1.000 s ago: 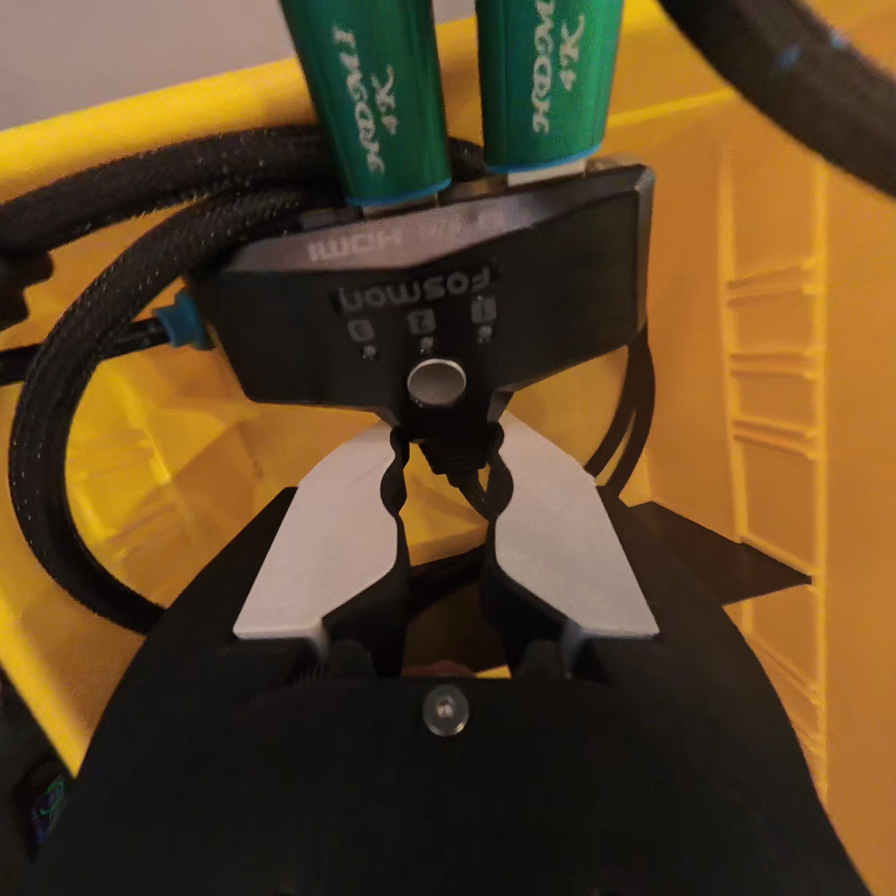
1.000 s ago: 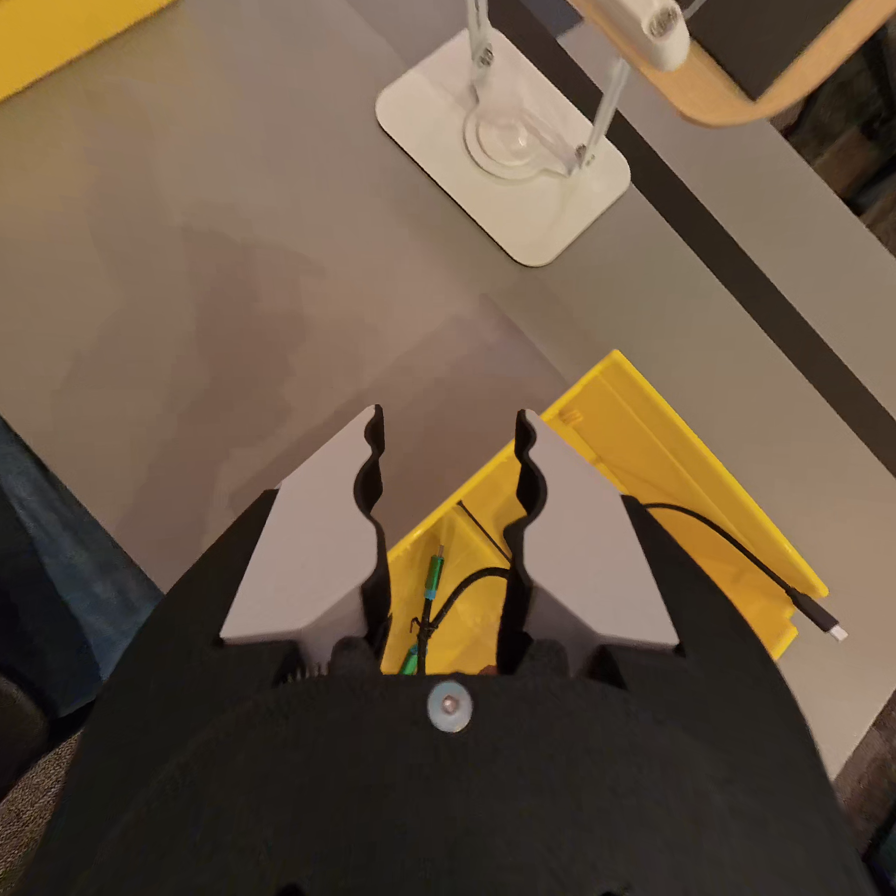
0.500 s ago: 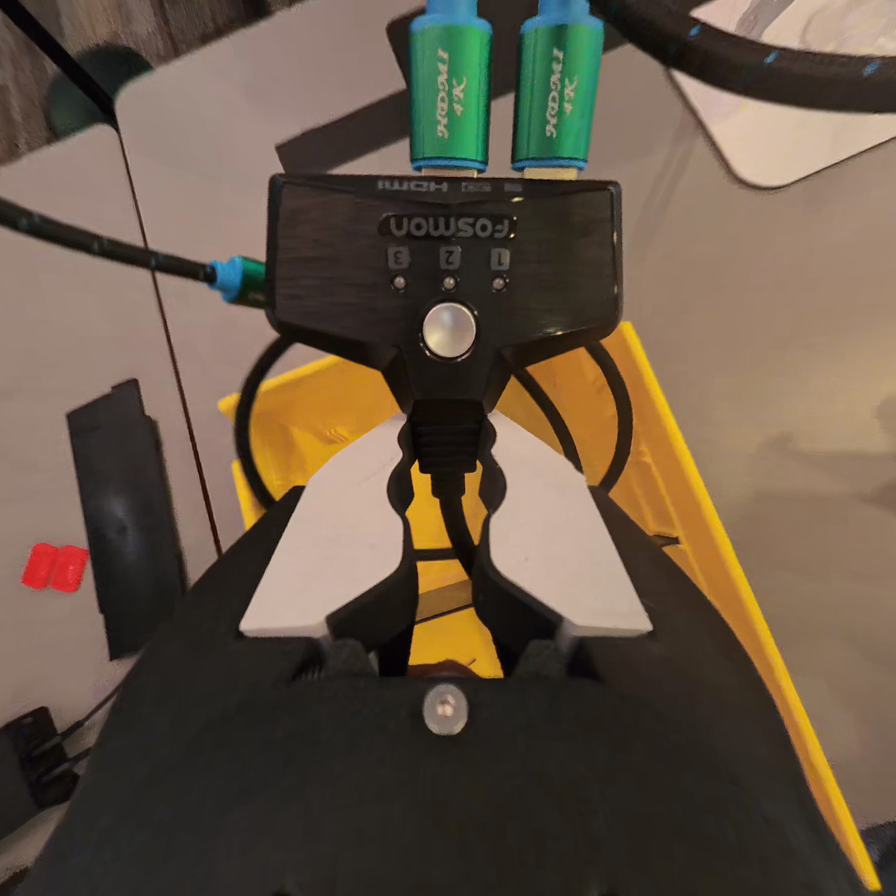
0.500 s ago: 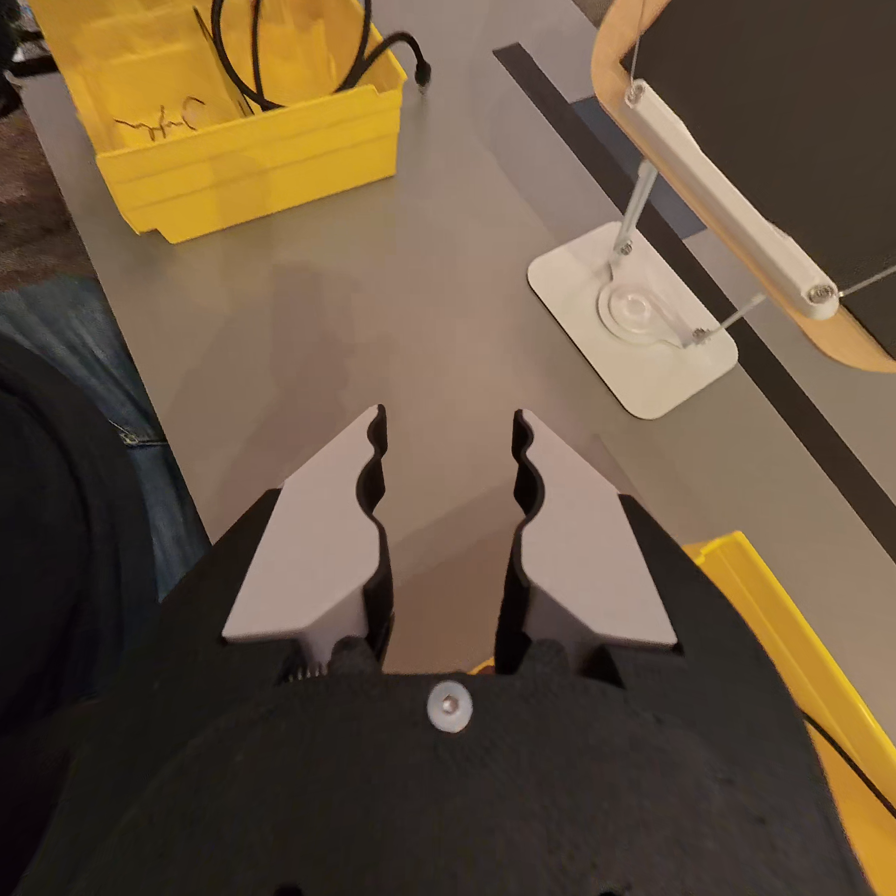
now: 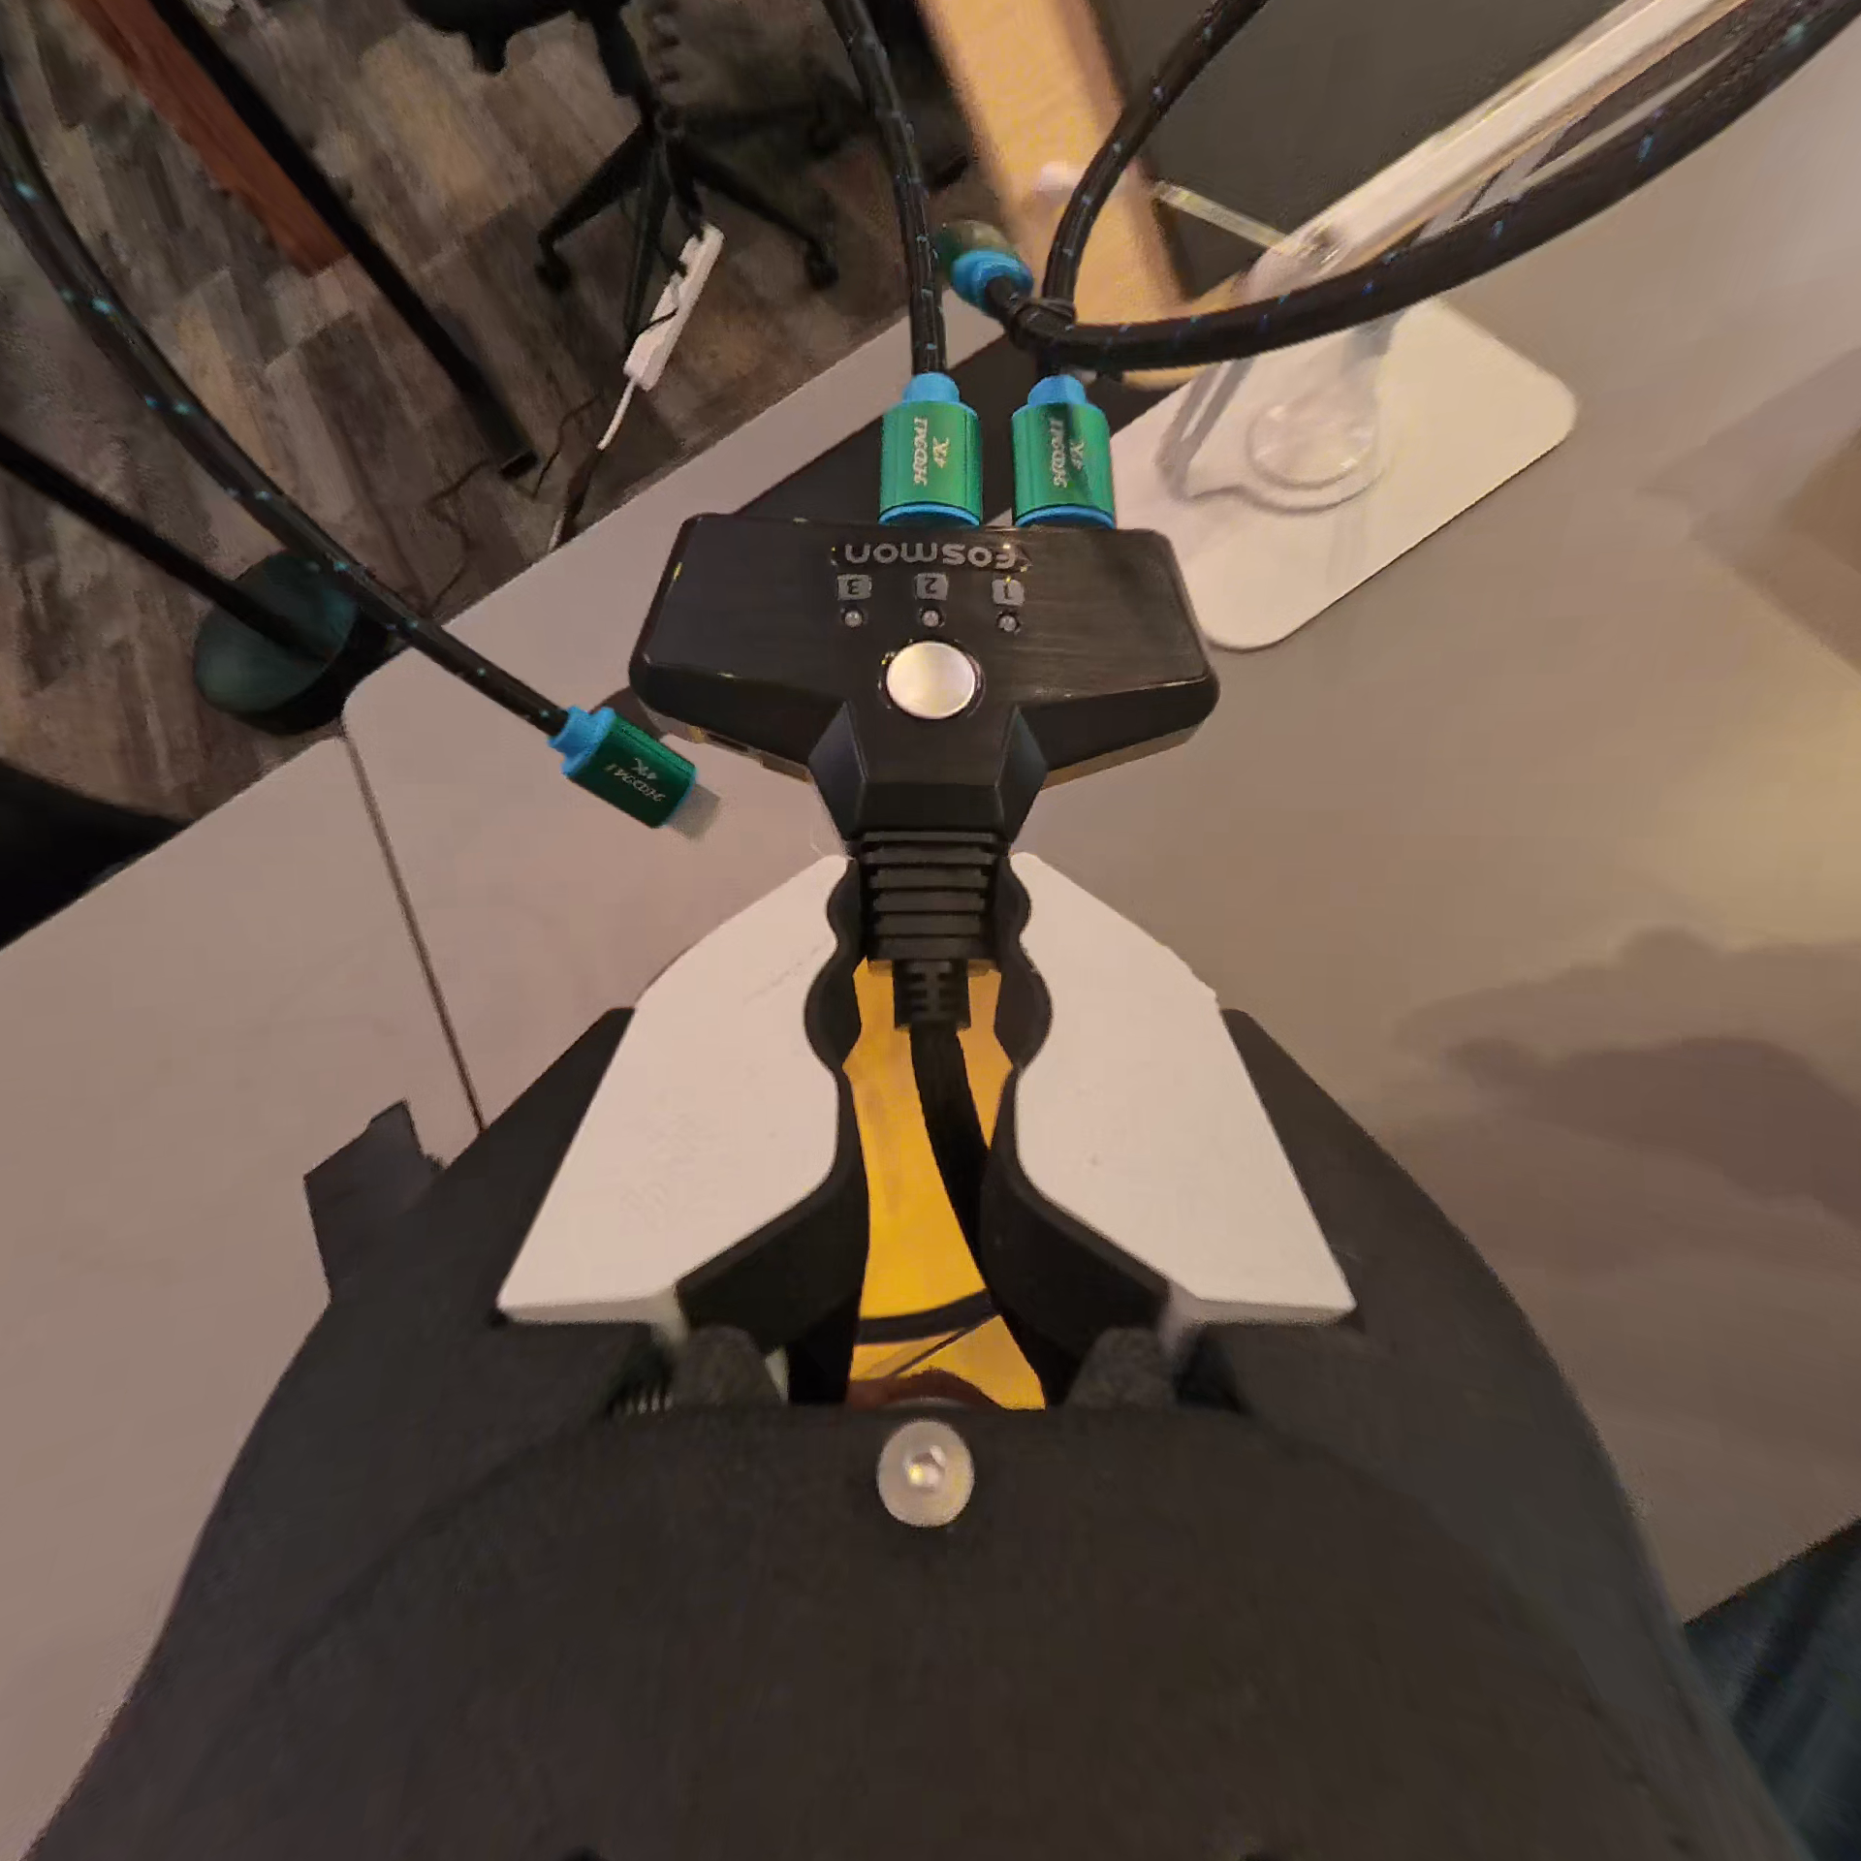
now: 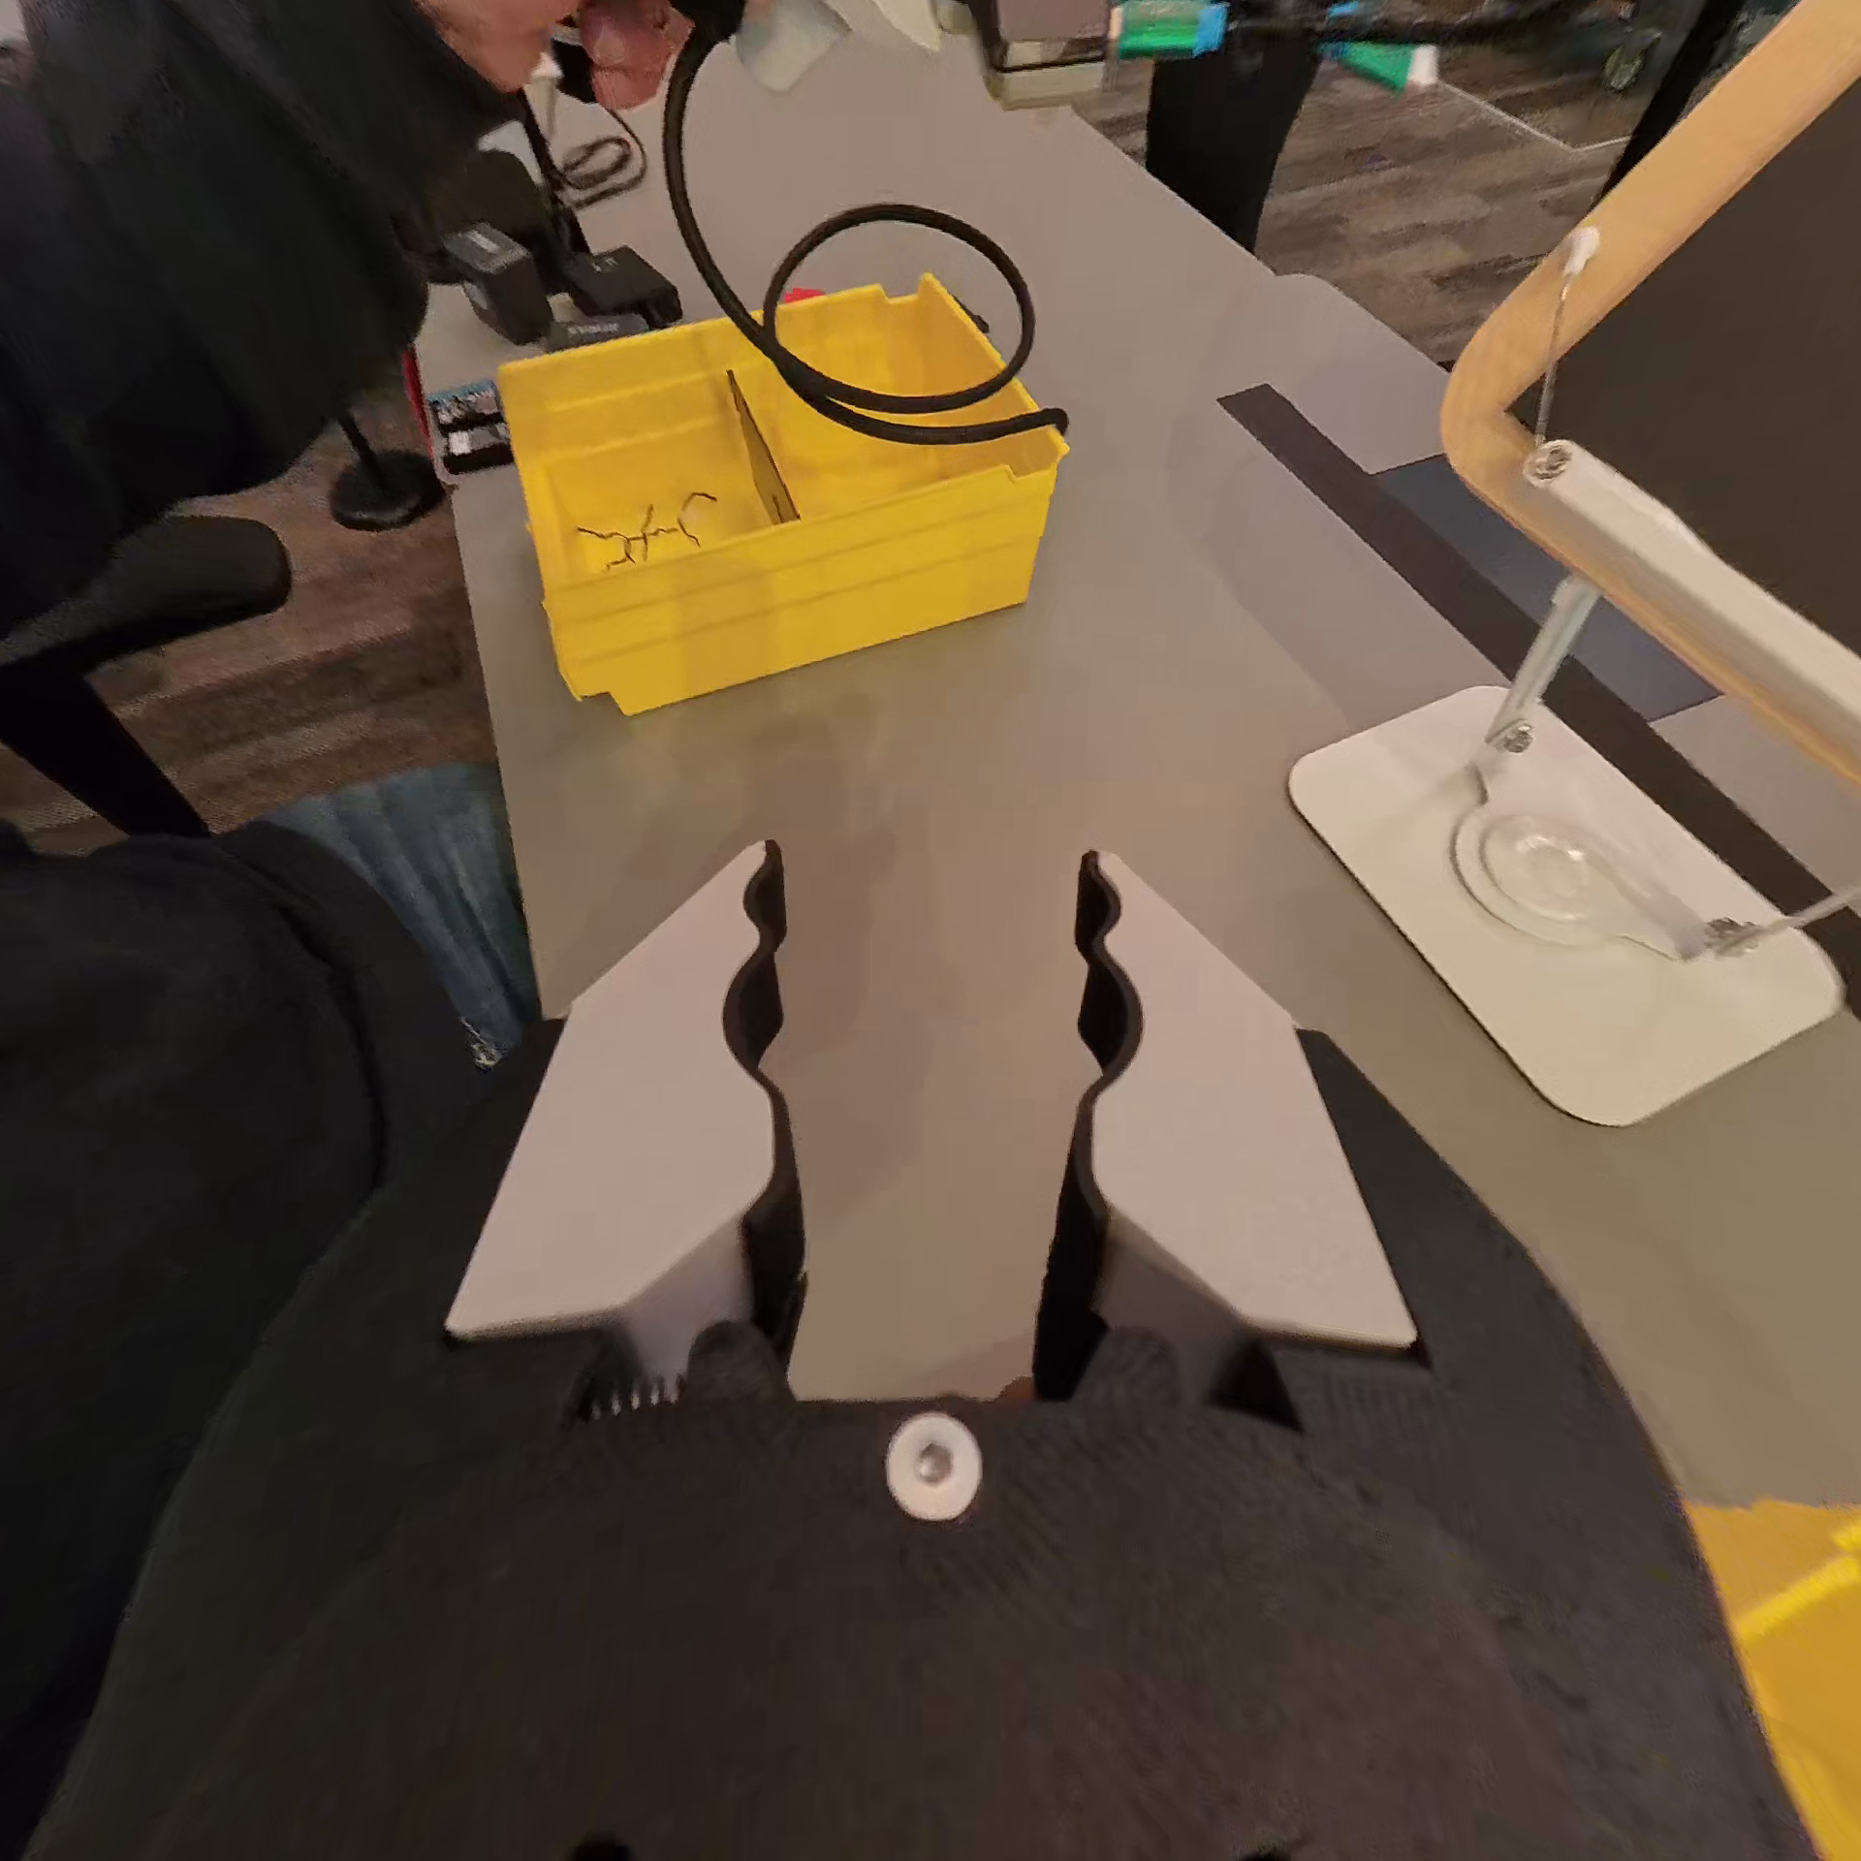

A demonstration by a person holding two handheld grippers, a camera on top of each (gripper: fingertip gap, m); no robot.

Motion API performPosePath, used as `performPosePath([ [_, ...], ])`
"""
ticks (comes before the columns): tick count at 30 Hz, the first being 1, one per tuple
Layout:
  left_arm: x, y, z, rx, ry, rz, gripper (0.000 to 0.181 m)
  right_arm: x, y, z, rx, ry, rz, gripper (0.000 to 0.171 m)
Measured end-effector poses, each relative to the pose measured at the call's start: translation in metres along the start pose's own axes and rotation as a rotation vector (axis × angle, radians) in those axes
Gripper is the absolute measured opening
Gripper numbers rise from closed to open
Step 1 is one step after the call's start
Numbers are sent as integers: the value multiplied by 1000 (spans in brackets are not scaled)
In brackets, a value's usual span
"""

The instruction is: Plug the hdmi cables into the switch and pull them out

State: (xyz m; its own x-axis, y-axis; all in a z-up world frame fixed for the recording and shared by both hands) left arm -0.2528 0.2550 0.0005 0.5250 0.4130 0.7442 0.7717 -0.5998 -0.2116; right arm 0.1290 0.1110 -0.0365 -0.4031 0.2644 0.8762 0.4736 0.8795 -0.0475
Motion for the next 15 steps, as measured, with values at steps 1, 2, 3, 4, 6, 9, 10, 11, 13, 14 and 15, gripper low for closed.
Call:
performPosePath([
  [1,6,4,-1,-20,14,5,23,-1,-2,3,23,10,10,57],
  [2,12,8,-3,-33,29,12,23,-2,-3,5,42,28,19,57],
  [3,17,13,-5,-50,45,17,23,-2,-5,6,58,46,26,57],
  [4,23,18,-7,-71,63,24,23,-3,-7,8,79,57,35,57],
  [6,36,30,-12,-114,103,37,23,-4,-9,10,111,77,53,58],
  [9,57,49,-20,-191,160,79,23,-3,-11,7,135,112,65,59],
  [10,65,56,-23,-211,177,93,23,-3,-11,6,135,119,67,59],
  [11,73,63,-27,-233,194,107,23,-2,-12,5,134,123,66,59],
  [13,91,76,-34,-273,224,139,23,1,-13,1,130,141,58,59],
  [14,100,83,-37,-289,235,159,23,2,-13,-1,127,153,55,60],
  [15,108,90,-41,-308,241,178,23,4,-13,-3,120,167,53,60],
])
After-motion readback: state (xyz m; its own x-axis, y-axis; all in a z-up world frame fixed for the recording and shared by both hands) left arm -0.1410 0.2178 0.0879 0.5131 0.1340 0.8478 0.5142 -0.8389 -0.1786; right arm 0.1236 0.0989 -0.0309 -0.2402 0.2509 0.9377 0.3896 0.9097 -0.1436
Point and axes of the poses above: each gripper's, where its closed fingertips meet, z out along the fingers, x out of its top, y = z × x across the jaws, the point moved 8 cm from there along -z, back along the fingers, and after that the axes turned 1 degree about z, right-handed, at the moved point
